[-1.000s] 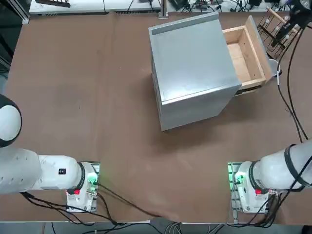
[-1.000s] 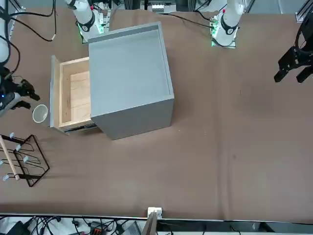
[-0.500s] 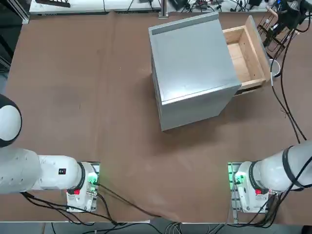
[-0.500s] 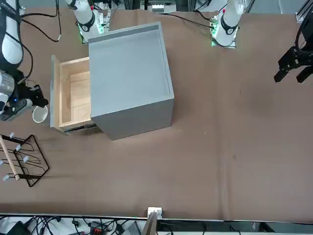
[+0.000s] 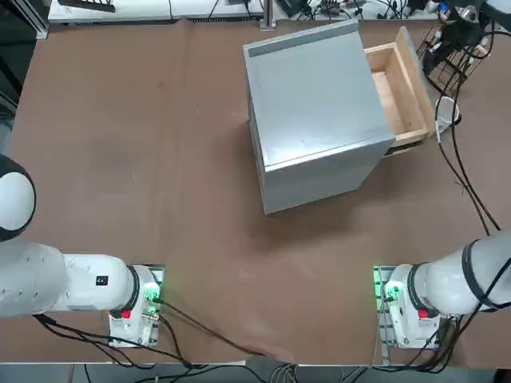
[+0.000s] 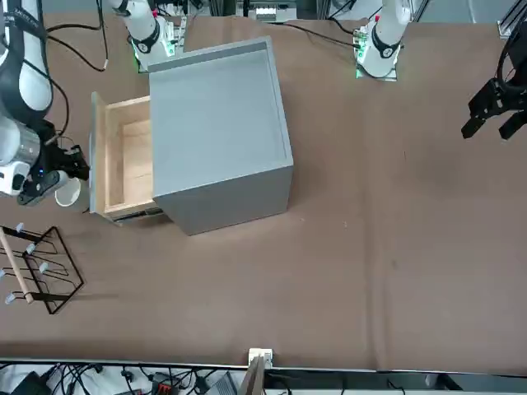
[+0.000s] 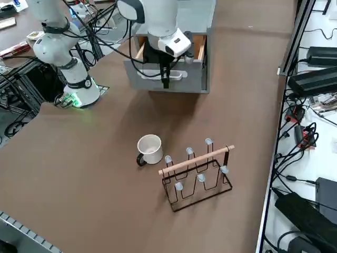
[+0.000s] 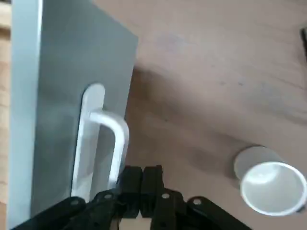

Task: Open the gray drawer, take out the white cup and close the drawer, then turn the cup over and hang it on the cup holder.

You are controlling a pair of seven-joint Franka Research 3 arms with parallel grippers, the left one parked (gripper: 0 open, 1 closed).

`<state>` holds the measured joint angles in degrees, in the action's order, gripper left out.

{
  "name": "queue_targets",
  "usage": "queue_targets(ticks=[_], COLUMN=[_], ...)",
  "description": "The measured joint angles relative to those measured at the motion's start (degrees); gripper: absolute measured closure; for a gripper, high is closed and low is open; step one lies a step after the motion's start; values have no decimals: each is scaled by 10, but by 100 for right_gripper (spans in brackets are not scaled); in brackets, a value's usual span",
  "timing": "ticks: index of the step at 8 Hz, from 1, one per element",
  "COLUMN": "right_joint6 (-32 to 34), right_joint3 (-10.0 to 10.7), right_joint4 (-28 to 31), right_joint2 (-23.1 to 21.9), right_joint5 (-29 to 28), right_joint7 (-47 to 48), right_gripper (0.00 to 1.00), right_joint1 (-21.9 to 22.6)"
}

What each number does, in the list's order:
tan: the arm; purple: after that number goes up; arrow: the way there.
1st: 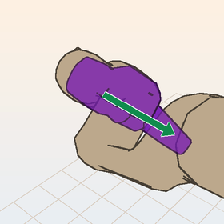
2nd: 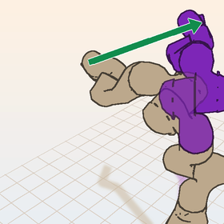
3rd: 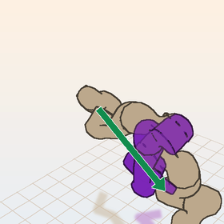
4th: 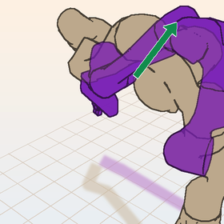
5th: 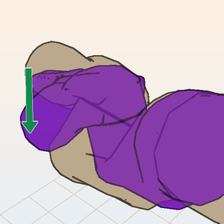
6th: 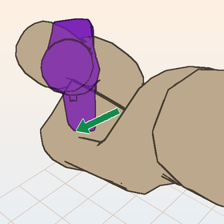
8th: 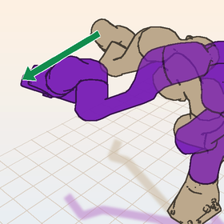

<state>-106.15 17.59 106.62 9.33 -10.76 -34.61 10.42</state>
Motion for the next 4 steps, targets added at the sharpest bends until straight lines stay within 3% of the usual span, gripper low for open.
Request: queue_targets(ticks=[4], right_joint6=[6], right_joint3=[-1], right_joint4=[18], right_joint2=[0], right_joint5=[-62], right_joint7=[51], right_gripper=[97], right_joint1=[52])
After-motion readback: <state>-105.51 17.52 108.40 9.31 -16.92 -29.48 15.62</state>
